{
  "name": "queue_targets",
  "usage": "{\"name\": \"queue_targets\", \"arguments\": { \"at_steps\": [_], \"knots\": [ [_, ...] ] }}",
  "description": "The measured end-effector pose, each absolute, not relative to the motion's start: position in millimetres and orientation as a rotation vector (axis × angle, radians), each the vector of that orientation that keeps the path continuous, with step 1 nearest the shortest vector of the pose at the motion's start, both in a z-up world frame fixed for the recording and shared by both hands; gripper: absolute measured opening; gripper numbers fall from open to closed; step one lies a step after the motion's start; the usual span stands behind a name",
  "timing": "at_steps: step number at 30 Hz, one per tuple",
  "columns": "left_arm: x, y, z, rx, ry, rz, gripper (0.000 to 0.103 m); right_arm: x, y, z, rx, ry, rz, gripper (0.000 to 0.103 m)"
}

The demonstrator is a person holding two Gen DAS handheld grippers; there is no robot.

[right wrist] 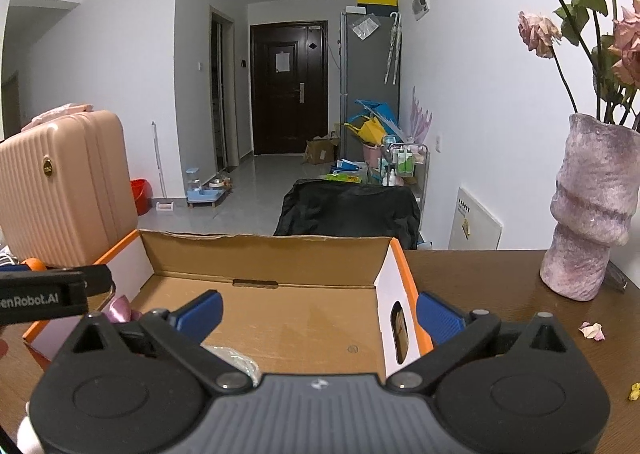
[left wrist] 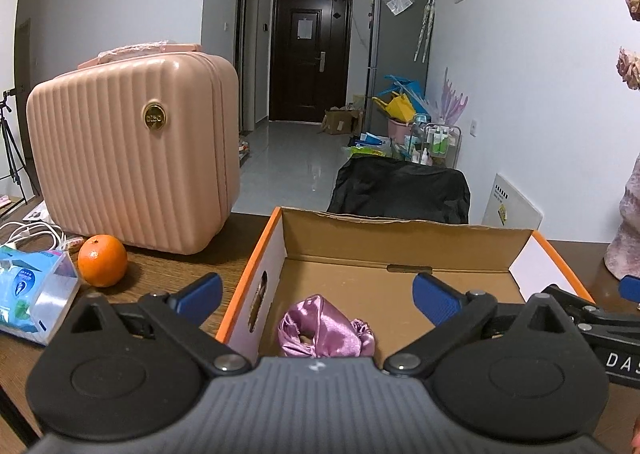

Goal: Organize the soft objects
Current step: 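Open both grippers to drop the bag and pouch into the box, then move both grippers back toward the remaining soft items on the table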

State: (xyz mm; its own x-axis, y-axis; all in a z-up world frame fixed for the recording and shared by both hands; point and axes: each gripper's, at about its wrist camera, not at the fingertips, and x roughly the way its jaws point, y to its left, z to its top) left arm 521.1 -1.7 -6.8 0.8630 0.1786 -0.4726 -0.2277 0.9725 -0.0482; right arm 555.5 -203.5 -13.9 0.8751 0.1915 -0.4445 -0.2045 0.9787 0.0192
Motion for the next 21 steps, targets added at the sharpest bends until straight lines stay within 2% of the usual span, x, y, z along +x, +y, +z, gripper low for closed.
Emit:
{"name": "queue_targets", "arguments": {
  "at_steps": [21],
  "knots": [
    [454.3,15.2,2.1,-0.106,0.436,0.176,0.103,481.5,-221.8,5.6,-0.049,0.366,0.229,0.103]
  ]
}}
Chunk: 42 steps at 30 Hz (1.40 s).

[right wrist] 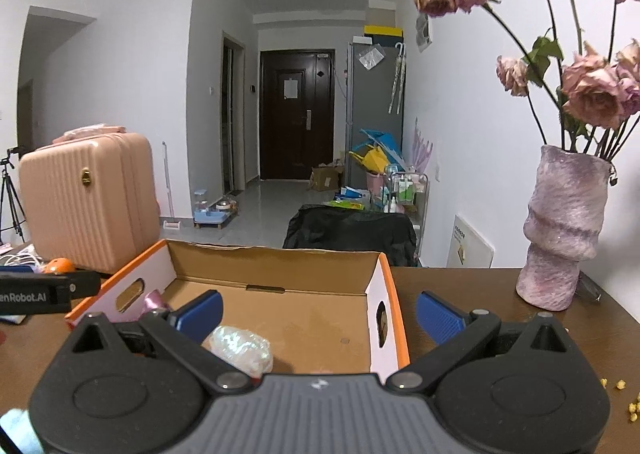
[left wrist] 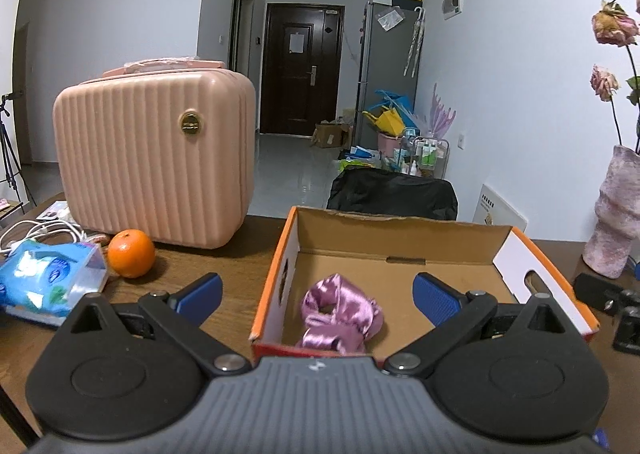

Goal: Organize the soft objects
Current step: 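Move both grippers back toward the remaining soft items on the table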

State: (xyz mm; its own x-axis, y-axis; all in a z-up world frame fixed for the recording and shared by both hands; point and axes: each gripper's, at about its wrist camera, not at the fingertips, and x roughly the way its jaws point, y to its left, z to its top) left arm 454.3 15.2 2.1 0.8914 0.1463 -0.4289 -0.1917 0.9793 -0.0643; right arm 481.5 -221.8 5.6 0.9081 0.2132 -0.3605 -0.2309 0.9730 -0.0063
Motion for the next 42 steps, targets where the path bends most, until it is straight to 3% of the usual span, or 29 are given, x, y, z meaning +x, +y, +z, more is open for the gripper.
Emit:
{"name": "queue_targets", "arguments": {
  "at_steps": [23,42],
  "knots": [
    [327.3,21.7,-8.4,-0.045,0.413,0.137,0.103,342.2,-219.3,-16.8,-0.091,0.314,0.288,0.103],
    [247.2,21.2,-19.3,-0.055,0.414,0.101,0.103,274.8,-228.5,-31.7,-0.062,0.320,0.277,0.103]
  ]
}}
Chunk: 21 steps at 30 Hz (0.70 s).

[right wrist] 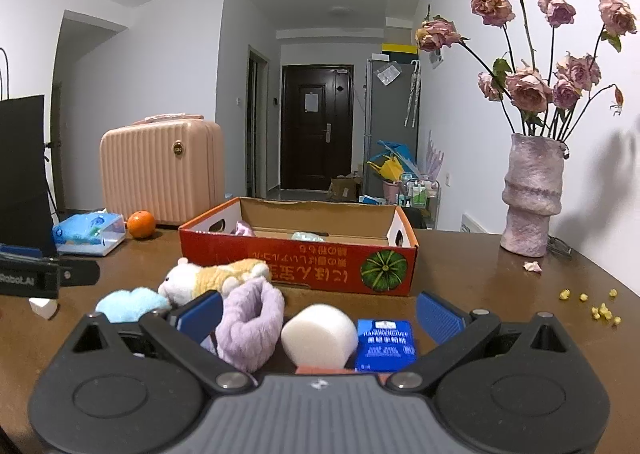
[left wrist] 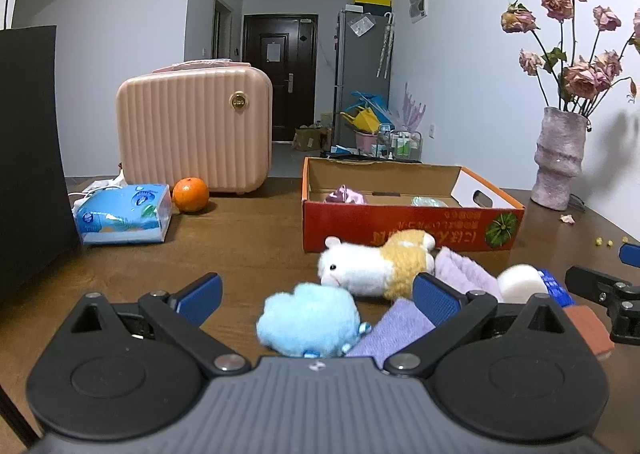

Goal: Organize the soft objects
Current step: 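Move both grippers back toward the remaining soft items on the table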

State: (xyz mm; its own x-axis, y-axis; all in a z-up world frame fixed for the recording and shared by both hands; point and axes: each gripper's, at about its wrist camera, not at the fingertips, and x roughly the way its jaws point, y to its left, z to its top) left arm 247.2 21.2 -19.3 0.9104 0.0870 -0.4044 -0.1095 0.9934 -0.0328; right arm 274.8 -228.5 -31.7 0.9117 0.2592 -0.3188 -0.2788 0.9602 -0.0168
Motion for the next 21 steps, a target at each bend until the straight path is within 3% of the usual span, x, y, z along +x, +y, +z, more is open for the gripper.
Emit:
{"name": "queue_targets", "arguments": {
  "at_steps": [21],
  "knots": [
    [209.4,10.7,-39.0,-0.034,0.450,0.054,0.103,240.8,-236.0,-56.1,-0.079,0.393,0.236,0.103]
  ]
}}
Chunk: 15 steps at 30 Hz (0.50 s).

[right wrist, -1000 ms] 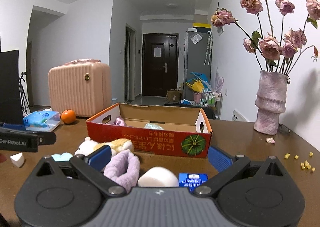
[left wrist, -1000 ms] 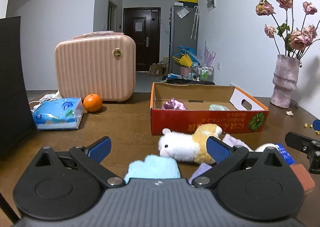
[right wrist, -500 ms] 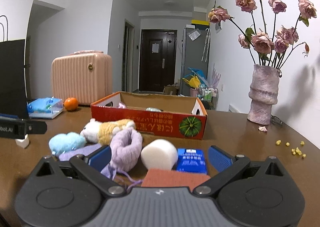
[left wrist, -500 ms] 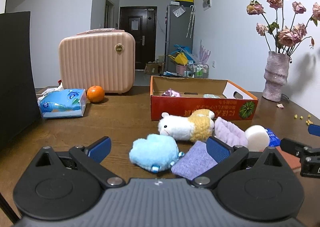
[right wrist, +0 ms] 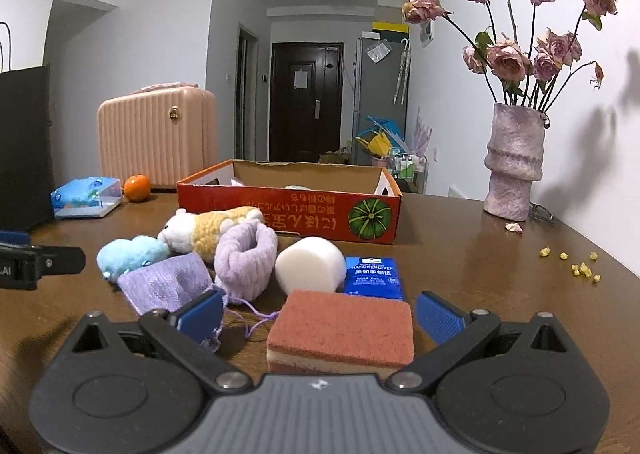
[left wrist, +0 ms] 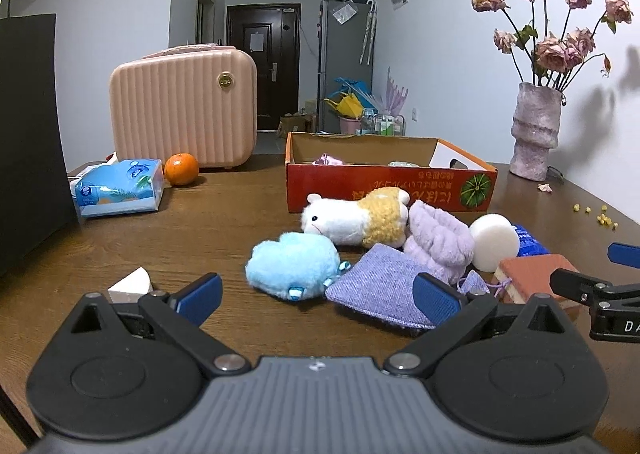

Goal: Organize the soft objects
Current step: 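Move both grippers back toward the remaining soft items on the table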

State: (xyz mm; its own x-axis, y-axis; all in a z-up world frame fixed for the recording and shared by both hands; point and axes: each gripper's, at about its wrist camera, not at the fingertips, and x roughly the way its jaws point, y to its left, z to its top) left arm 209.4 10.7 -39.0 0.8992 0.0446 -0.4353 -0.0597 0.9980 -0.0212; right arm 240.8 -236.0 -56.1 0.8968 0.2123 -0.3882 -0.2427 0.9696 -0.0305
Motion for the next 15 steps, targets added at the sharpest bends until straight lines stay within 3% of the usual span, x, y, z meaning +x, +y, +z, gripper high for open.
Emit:
{"name": "queue_targets", "arguments": {
  "at_steps": [15],
  "knots": [
    [211.6,14.3,-40.9,-0.052,0.457,0.050,0.103,277.5,-224.0,-72.3,-0.161,0.546,0.174,0.103]
  ]
}}
